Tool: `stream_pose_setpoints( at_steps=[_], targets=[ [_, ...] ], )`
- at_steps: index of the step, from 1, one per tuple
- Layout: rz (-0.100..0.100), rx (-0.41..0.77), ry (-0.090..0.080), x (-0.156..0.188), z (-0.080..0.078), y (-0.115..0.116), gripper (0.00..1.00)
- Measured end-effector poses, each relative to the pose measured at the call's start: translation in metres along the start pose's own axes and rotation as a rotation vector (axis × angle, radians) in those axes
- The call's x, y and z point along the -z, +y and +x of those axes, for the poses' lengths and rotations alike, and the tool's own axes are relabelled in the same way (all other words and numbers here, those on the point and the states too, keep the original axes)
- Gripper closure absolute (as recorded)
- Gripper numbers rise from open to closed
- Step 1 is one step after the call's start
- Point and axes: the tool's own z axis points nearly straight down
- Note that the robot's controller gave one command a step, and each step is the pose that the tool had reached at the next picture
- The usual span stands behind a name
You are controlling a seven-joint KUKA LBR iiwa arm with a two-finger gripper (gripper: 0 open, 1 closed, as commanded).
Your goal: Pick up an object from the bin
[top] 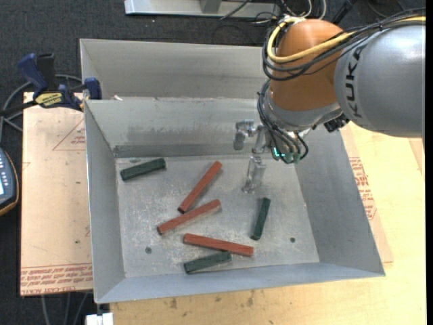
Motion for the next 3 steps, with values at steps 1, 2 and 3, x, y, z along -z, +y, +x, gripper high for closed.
stream_pose_setpoints(
  at_steps=[1, 2, 3],
  targets=[
    [-0.001, 0.166, -0.002, -0.062, 0.048, 0.049, 0.00],
    [0.000, 0.241, -0.009, -0.129, 0.015, 0.059, 0.00],
    [0.000, 0.240, -0.012, -0.123, 0.013, 0.059, 1.00]
  ],
)
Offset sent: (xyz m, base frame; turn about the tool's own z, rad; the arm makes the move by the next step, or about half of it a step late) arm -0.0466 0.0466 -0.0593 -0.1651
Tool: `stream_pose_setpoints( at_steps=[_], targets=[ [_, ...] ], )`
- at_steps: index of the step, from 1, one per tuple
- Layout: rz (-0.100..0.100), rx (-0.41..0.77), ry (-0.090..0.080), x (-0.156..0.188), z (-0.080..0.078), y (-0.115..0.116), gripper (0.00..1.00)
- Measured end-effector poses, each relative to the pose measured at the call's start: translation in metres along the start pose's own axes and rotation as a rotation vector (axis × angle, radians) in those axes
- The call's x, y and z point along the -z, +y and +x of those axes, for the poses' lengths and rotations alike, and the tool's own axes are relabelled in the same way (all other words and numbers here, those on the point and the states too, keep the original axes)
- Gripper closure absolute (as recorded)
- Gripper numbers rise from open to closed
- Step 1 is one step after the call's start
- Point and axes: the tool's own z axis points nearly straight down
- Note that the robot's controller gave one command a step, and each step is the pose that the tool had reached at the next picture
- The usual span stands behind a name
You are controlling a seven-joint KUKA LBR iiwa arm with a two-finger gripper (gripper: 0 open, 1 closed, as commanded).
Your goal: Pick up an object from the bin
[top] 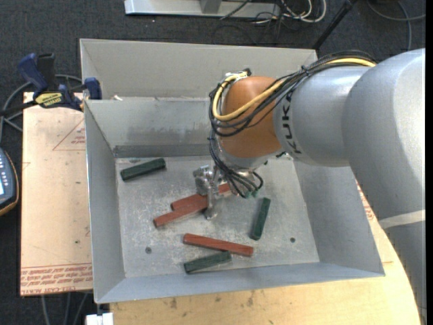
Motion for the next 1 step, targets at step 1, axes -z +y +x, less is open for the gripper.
stream_pose_setpoints(
  at_steps=[1],
  targets=[
    [0.001, 0.280, -0.005, 0.1332, -0.0197, -0.0020, 1.00]
  ],
)
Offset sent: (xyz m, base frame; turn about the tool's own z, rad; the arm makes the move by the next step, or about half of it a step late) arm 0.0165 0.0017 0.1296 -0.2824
